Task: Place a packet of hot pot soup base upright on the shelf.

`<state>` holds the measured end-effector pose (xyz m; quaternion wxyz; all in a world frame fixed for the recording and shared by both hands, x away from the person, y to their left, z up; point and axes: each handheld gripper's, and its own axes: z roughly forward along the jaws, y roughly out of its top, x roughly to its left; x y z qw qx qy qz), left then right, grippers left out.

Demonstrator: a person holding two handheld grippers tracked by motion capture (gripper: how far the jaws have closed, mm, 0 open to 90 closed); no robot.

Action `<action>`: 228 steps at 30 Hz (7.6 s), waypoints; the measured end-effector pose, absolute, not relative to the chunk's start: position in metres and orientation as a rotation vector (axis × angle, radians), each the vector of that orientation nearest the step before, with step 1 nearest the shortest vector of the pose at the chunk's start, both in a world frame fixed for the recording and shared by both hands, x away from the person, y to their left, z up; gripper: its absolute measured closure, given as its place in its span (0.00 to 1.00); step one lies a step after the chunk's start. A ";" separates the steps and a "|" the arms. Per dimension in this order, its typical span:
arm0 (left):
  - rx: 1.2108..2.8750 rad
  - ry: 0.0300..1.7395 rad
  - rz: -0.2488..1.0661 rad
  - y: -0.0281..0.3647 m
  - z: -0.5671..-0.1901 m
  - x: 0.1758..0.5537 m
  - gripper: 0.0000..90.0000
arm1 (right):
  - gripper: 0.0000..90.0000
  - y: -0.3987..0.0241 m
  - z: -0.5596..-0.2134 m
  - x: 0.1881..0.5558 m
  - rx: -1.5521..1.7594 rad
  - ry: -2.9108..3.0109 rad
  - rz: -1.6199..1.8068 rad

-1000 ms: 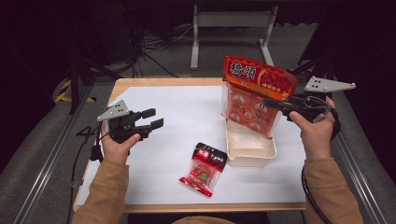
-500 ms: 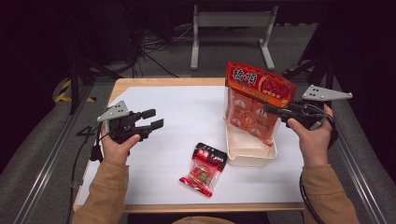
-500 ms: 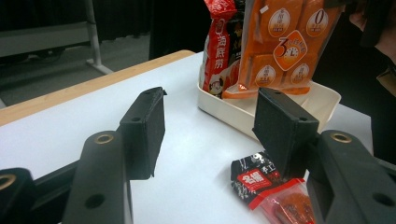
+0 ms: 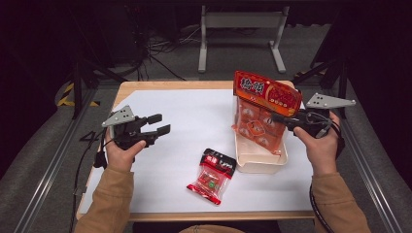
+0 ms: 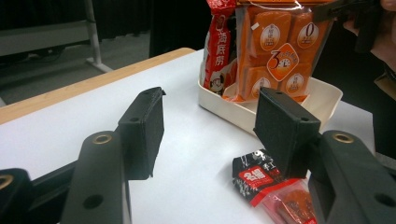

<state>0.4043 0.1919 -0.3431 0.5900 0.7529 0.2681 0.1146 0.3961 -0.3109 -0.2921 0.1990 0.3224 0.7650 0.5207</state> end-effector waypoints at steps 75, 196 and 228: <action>1.933 0.585 0.112 0.142 -0.368 0.429 0.40 | 0.45 -0.360 -0.319 0.371 1.024 2.120 1.411; 2.079 0.474 -0.320 0.077 -0.416 0.444 1.00 | 0.49 -0.383 -0.346 0.376 1.111 2.215 1.362; 1.875 0.362 -0.093 0.111 -0.345 0.412 1.00 | 0.50 -0.380 -0.345 0.378 1.104 2.220 1.367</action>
